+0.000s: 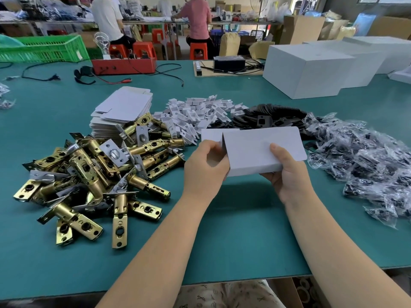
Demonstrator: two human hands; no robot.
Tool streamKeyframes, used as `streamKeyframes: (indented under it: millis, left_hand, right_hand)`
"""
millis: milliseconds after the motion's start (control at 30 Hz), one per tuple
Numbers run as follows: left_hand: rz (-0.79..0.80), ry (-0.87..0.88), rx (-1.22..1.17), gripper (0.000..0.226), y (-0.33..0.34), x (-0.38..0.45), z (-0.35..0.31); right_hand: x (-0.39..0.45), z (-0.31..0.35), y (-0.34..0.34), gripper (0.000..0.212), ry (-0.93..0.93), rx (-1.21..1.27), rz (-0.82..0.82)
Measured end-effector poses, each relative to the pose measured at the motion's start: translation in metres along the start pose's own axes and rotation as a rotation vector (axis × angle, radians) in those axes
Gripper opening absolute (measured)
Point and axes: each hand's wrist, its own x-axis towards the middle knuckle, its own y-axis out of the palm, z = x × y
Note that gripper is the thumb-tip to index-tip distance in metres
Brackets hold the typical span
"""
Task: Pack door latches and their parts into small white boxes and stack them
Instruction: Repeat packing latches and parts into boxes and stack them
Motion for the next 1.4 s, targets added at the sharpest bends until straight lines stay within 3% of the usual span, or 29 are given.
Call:
streamKeyframes:
  millis: [133,200,300,433,500,600,733,833,900,1000,1100,1267,1400]
  left_hand:
    - [0.146,-0.085,0.003,0.025,-0.003,0.004,-0.005]
    - [0.143,-0.121,-0.002,0.03,-0.007,0.006,-0.004]
    - [0.102,-0.069,0.172,0.027,-0.008,0.007,0.003]
    - [0.091,-0.086,0.104,0.066,-0.006,0.007,0.004]
    - [0.078,-0.223,-0.129,0.062,-0.008,0.01,0.0]
    - [0.215,-0.433,-0.417,0.041,-0.009,0.014,-0.006]
    - [0.394,-0.4,-0.766,0.043,-0.015,0.02,0.001]
    - [0.408,-0.328,-0.737,0.035,-0.015,0.022,0.005]
    - [0.324,-0.313,-0.69,0.034,-0.012,0.022,0.008]
    - [0.177,-0.347,-0.733,0.048,-0.008,0.021,0.008]
    - [0.095,-0.361,-0.692,0.028,-0.003,0.021,0.009]
    - [0.158,-0.396,-0.756,0.037,-0.009,0.026,0.007]
    - [0.209,-0.387,-0.759,0.036,-0.013,0.028,0.007]
  right_hand:
    - [0.001,0.001,-0.001,0.046,-0.003,-0.014,-0.014]
    - [0.0,-0.001,0.0,0.039,-0.016,-0.061,-0.013]
    - [-0.002,-0.007,0.003,0.028,-0.056,-0.202,-0.002]
    - [-0.005,-0.01,0.005,0.03,-0.097,-0.321,0.04]
    - [-0.005,-0.009,0.004,0.029,-0.114,-0.324,0.028]
    - [-0.004,-0.008,0.003,0.029,-0.116,-0.333,0.01]
    - [-0.005,-0.007,0.004,0.03,-0.122,-0.301,-0.017]
    - [-0.005,-0.003,0.004,0.032,-0.1,-0.229,-0.028]
    - [-0.006,-0.004,0.005,0.036,-0.073,-0.229,-0.027]
    - [-0.012,-0.011,0.008,0.025,-0.057,-0.346,0.056]
    - [-0.017,-0.013,0.013,0.027,-0.075,-0.362,0.116]
    - [-0.013,-0.005,0.009,0.023,-0.068,-0.251,0.103]
    - [-0.016,-0.006,0.012,0.035,-0.079,-0.296,0.169]
